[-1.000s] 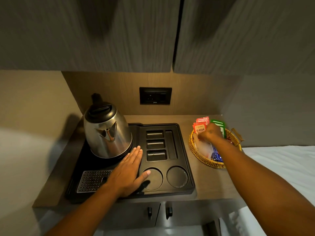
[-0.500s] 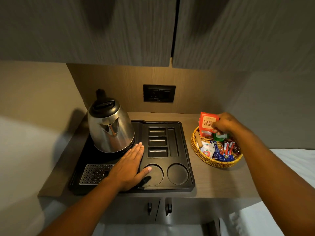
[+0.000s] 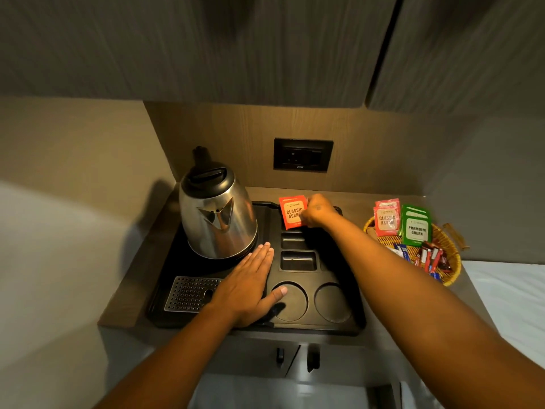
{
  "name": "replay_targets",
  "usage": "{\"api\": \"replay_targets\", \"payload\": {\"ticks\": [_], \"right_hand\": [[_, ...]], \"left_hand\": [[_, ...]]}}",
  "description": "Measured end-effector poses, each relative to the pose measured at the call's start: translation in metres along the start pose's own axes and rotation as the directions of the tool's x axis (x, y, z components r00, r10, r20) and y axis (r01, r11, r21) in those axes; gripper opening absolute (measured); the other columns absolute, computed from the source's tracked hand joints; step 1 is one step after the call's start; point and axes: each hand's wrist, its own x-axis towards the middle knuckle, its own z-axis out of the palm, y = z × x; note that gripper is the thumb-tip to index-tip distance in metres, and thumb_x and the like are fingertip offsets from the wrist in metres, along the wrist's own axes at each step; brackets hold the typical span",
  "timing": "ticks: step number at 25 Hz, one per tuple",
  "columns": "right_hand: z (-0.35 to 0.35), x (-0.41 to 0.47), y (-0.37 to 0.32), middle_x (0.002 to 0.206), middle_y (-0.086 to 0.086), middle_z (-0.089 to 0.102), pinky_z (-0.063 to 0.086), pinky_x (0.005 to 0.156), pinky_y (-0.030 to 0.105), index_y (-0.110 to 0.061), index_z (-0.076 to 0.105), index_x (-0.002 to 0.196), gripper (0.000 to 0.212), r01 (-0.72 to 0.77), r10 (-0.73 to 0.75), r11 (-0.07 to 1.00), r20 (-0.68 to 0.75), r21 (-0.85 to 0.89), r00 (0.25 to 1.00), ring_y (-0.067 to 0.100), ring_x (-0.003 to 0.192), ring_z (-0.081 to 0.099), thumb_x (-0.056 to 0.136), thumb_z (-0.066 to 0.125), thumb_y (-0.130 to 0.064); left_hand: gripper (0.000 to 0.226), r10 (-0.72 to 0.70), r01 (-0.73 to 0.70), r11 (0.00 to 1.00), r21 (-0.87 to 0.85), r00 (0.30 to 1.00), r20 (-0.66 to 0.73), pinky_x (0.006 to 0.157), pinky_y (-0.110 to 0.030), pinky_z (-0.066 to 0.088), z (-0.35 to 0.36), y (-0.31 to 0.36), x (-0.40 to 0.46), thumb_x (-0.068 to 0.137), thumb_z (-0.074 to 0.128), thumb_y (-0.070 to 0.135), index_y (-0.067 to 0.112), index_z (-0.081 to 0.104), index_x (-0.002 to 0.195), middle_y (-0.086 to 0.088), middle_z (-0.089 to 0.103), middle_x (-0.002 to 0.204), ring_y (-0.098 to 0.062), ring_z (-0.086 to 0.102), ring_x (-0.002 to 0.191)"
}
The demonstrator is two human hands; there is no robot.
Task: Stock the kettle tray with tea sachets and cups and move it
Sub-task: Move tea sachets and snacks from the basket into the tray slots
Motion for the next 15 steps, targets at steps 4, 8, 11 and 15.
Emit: {"api": "replay_targets", "payload": {"ticks": [4,8,11,15], "right_hand": [[0.001,0.002,0.002,0.11,0.012,0.067,0.054,0.085,0.037,-0.009,0.063,0.104,0.026,-0.015,0.015,1.0,-0.037,-0.02,0.999,0.028,0.104,0.064,0.08,0.075,-0.011],[-0.051,-0.022,0.042,0.114,0.013,0.065,0.052,0.088,0.041,-0.012,0.061,0.117,0.039,0.139,-0.168,0.984,-0.318,-0.11,0.933,0.031,0.105,0.063,0.08,0.074,-0.014],[-0.118,-0.041,0.114,0.108,0.013,0.067,0.054,0.079,0.041,-0.014,0.063,0.111,0.029,0.073,-0.242,0.929,-0.448,-0.363,0.86,0.031,0.095,0.064,0.082,0.07,-0.014],[-0.163,-0.051,0.174,0.111,0.011,0.065,0.054,0.081,0.043,-0.014,0.058,0.118,0.063,-0.045,-0.139,0.827,-0.283,-0.56,0.949,0.03,0.097,0.063,0.064,0.086,-0.031]], "left_hand": [[0.09,0.001,-0.001,1.0,-0.017,1.0,-0.007,0.119,-0.028,-0.002,0.001,0.002,0.001,0.088,0.016,0.077,0.023,-0.009,0.155,0.007,-0.015,0.162,-0.004,-0.017,0.146],[0.092,0.006,-0.007,0.999,-0.04,1.0,-0.013,0.119,-0.028,0.0,0.002,0.001,0.001,0.086,0.016,0.079,0.024,-0.009,0.155,0.01,-0.016,0.161,-0.004,-0.016,0.146],[0.095,-0.012,0.01,0.998,-0.064,1.0,-0.02,0.117,-0.027,0.0,0.002,0.0,0.0,0.083,0.014,0.082,0.025,-0.01,0.155,0.011,-0.017,0.16,-0.004,-0.014,0.146],[0.095,-0.013,0.012,0.999,-0.042,1.0,-0.014,0.117,-0.026,-0.001,0.002,0.0,0.0,0.081,0.011,0.083,0.026,-0.013,0.153,0.01,-0.019,0.159,-0.004,-0.015,0.146]]}}
